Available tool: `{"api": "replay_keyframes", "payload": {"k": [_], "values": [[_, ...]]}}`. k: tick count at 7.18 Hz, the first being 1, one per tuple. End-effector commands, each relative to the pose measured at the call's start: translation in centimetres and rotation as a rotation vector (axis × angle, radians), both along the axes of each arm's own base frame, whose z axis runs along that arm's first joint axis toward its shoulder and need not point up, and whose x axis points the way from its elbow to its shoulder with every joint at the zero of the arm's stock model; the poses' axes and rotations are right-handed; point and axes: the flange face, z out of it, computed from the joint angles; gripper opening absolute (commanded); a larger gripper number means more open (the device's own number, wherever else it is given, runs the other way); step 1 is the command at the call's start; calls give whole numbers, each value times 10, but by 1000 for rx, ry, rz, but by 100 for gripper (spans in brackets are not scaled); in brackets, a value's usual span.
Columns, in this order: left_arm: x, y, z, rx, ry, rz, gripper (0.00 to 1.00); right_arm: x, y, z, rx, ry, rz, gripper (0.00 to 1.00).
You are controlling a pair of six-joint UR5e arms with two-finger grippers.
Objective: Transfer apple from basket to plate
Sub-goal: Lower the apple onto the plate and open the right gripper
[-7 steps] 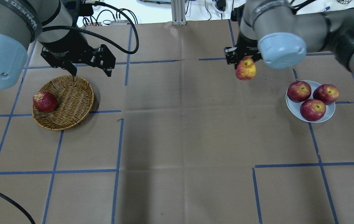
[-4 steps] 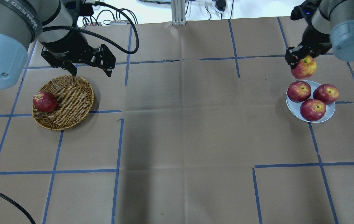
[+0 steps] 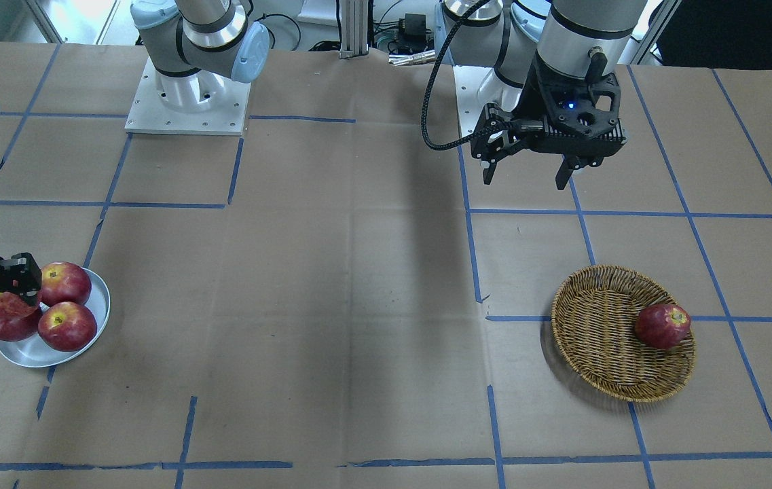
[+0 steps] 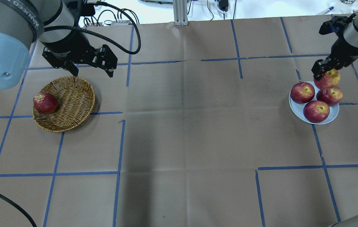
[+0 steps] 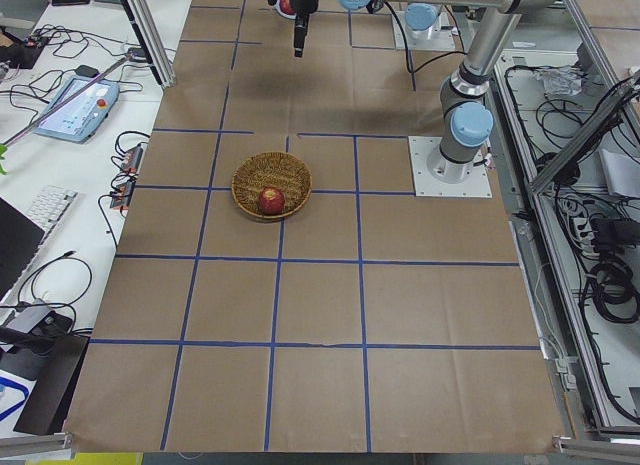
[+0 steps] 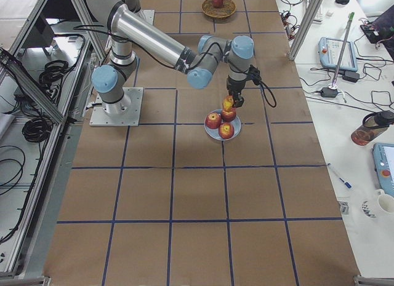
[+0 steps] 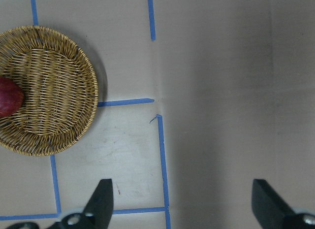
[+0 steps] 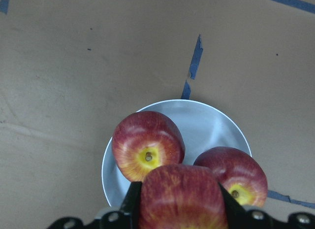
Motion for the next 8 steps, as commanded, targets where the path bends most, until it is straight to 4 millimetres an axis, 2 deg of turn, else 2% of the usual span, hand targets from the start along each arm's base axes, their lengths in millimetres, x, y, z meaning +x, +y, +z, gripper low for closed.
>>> {"api": "replay_keyframes", "payload": {"k": [1, 5, 7, 8], "values": [[0, 0, -1, 2, 0, 0, 99, -20, 2, -25, 15, -19, -8, 43], [0, 0, -1, 2, 0, 0, 99, -15, 7, -41, 36, -54, -8, 44], [0, 0, -1, 3, 1, 0, 99, -16, 9, -42, 43, -51, -6, 47], [0, 0, -1, 3, 1, 0, 99, -16, 9, -42, 41, -50, -6, 54]]}}
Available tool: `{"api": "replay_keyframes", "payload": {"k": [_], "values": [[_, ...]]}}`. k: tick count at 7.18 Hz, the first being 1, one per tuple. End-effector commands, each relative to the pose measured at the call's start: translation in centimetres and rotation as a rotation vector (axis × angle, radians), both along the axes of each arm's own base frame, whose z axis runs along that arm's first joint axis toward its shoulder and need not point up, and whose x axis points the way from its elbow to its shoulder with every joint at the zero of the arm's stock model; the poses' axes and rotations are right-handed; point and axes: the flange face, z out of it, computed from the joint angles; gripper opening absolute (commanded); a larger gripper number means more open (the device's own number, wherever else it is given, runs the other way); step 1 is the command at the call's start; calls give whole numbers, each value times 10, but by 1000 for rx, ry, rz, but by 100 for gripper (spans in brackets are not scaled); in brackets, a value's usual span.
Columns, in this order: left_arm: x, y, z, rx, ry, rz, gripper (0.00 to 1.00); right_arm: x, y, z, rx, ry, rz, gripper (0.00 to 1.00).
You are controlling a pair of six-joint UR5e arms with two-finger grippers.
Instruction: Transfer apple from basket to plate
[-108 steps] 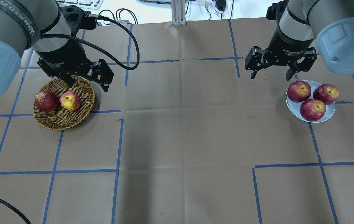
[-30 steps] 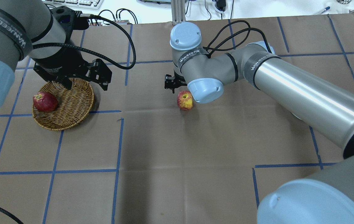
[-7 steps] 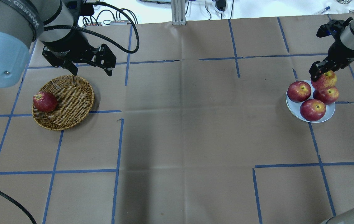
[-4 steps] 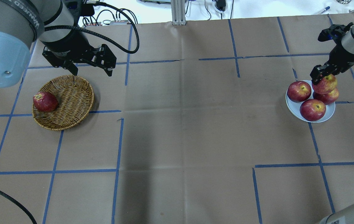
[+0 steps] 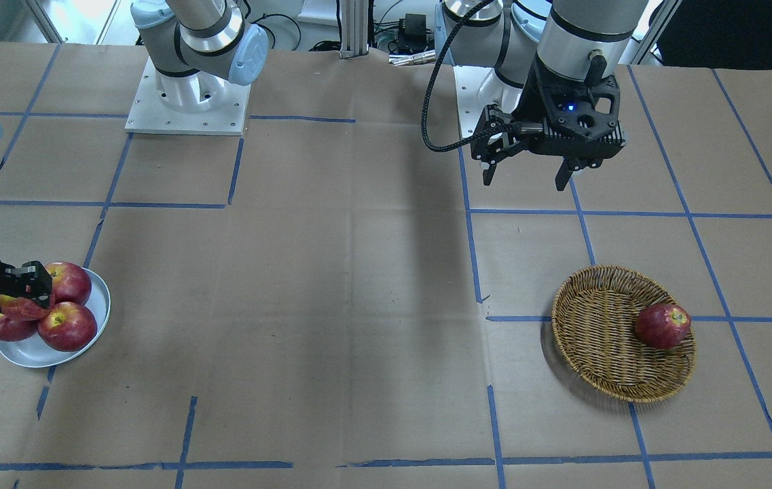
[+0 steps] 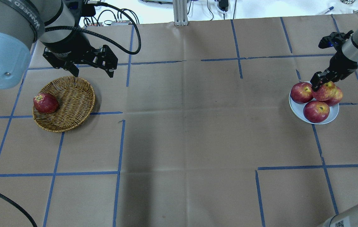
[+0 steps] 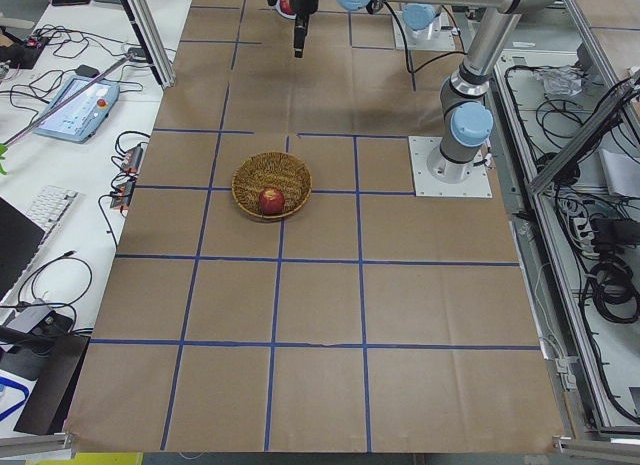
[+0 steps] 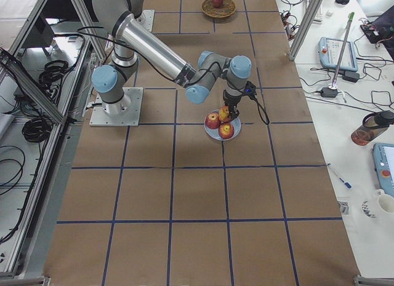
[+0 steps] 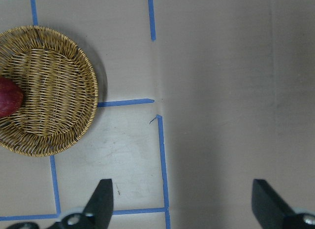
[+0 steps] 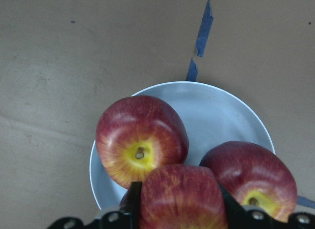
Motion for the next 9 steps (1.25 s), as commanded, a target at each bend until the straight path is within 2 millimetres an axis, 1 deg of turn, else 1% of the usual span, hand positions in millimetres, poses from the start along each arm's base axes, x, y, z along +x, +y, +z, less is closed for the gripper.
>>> {"api": "replay_keyframes", "payload": {"k": [1, 2, 4, 5, 6, 7, 8, 9], "values": [[0, -1, -1, 2, 0, 0, 99, 0, 0, 0, -1, 2, 1, 99], [0, -1, -2, 5, 0, 0, 99, -2, 0, 1, 3, 14, 2, 100], [0, -2, -2, 5, 0, 0, 99, -3, -4, 20, -31, 31, 2, 100], [0, -2, -3, 6, 0, 0, 99, -4, -13, 41, -64, 40, -4, 100], [0, -2, -5, 9, -2, 0, 99, -1, -19, 72, -88, 46, -1, 100], [0, -1, -2, 5, -2, 0, 99, 12, -16, 113, -87, 42, -13, 100], [0, -1, -2, 5, -2, 0, 99, 44, -8, 149, -79, 48, -18, 100], [0, -2, -4, 8, -2, 0, 99, 76, 4, 168, -64, 42, -73, 100]]}}
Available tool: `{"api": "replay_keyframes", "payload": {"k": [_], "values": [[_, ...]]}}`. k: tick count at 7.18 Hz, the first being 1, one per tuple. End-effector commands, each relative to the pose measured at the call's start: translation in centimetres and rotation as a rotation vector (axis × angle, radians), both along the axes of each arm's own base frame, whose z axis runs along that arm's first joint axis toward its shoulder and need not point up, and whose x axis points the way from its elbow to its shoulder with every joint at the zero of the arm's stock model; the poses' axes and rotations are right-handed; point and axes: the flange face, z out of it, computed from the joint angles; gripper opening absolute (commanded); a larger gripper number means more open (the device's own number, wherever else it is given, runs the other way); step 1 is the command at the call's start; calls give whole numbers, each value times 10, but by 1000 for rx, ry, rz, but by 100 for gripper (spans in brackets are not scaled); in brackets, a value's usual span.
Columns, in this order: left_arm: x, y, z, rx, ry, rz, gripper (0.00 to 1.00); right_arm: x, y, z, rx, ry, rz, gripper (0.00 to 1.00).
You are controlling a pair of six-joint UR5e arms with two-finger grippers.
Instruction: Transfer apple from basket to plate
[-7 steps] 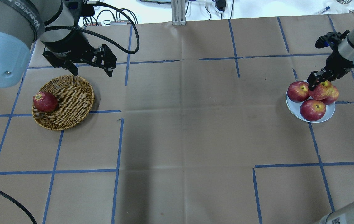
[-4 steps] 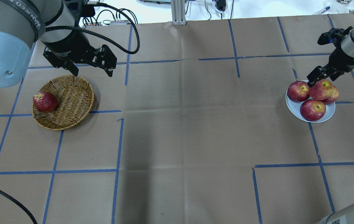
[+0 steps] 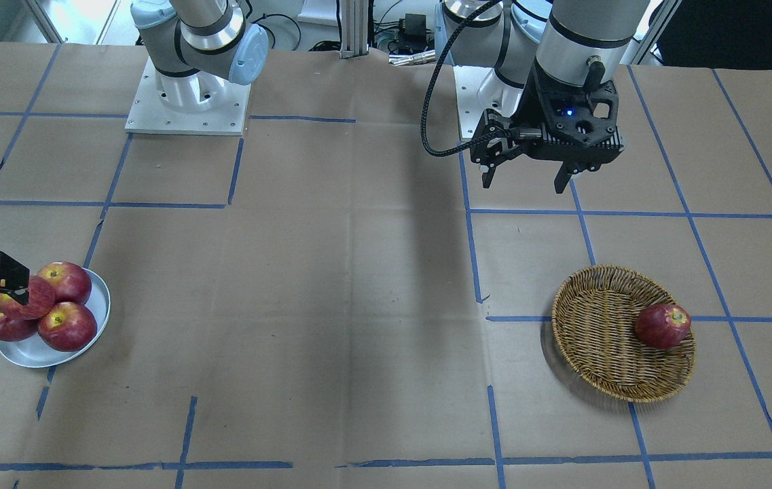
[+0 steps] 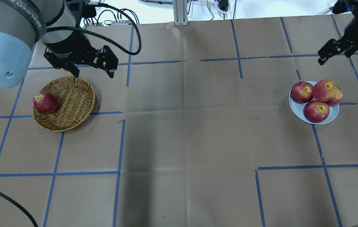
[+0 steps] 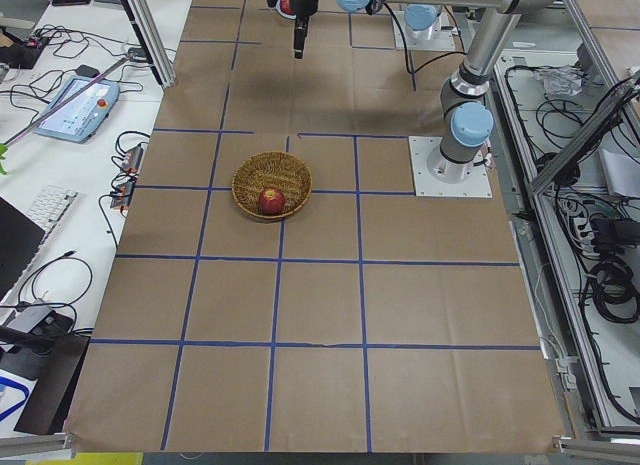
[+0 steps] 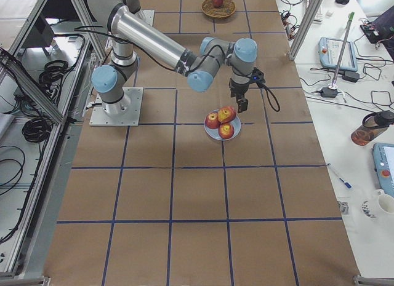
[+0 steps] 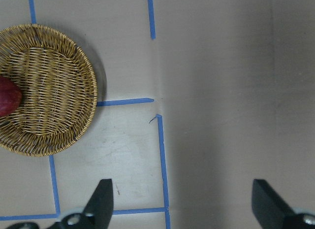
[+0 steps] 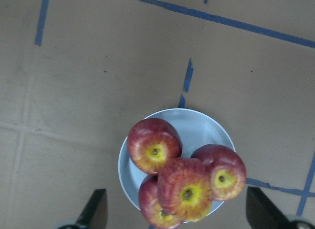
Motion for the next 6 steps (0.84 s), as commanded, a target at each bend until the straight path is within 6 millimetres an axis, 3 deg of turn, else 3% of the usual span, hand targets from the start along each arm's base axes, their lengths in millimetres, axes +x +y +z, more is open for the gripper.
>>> {"api": "replay_keyframes", "payload": {"k": [1, 3, 4, 5, 6], "values": [[0, 0, -1, 2, 0, 0, 99, 74, 28, 48, 38, -14, -95, 100], [-1, 1, 0, 0, 1, -2, 99, 150, 65, 78, 60, -24, -194, 100], [-1, -1, -2, 3, 0, -2, 99, 186, 74, 81, 61, -23, -226, 100], [-1, 2, 2, -1, 1, -3, 99, 215, 80, 78, 65, -22, -252, 100], [-1, 4, 3, -4, 2, -5, 99, 222, 83, 79, 65, -20, -245, 100]]}}
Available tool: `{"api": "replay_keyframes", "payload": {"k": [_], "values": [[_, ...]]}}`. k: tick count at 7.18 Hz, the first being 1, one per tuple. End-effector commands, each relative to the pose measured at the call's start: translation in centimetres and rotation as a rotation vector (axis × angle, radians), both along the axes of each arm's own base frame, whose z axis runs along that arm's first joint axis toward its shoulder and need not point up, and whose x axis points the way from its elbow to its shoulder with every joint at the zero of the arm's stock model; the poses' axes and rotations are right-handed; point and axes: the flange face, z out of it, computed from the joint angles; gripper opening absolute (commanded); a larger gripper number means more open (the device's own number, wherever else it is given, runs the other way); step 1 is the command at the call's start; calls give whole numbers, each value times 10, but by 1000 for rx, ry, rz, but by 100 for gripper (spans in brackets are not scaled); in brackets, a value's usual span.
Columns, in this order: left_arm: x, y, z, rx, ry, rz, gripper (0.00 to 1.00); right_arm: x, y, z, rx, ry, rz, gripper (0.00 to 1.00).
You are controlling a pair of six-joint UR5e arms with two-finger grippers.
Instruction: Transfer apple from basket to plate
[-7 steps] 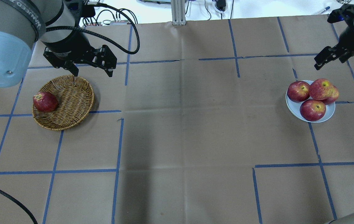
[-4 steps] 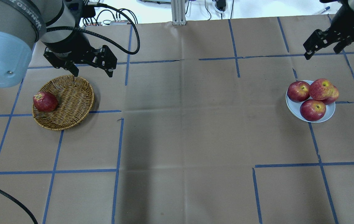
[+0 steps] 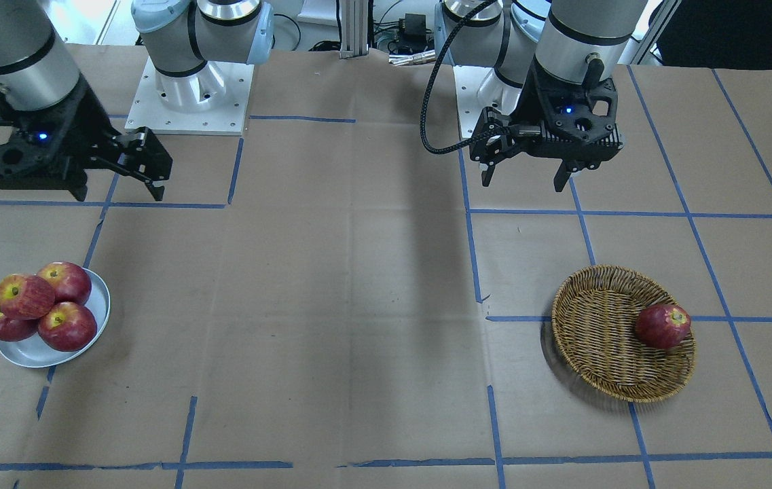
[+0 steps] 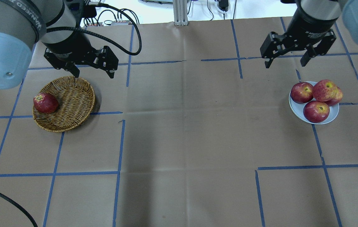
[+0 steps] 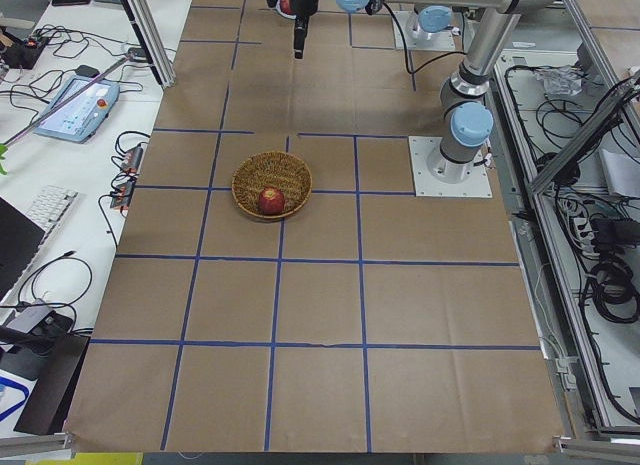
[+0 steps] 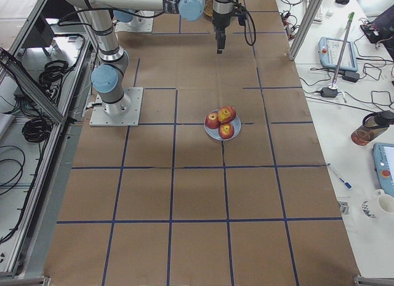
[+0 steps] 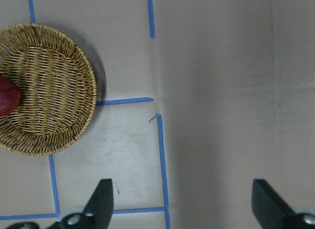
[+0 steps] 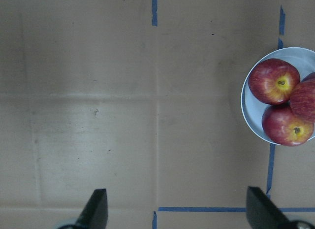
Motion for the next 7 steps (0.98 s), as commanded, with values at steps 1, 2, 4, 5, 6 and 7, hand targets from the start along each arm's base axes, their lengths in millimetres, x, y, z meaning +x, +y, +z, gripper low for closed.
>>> {"api": "replay_keyframes", "payload": {"k": [1, 2, 4, 5, 6, 7], "values": [[0, 4, 3, -5, 1, -2, 99, 21, 8, 0, 5, 0, -9, 100], [-1, 4, 4, -8, 2, -2, 99, 21, 7, 1, 2, -1, -9, 100], [0, 5, 6, -10, 2, -2, 99, 21, 7, -1, 7, 0, -6, 100], [-1, 6, 6, -11, 3, -2, 99, 21, 6, -2, 8, 0, -6, 100], [-1, 6, 5, -10, 2, -3, 99, 21, 6, -3, 10, 0, -1, 100], [-1, 5, 6, -12, 4, -4, 99, 21, 6, -3, 10, 0, 0, 100]]}}
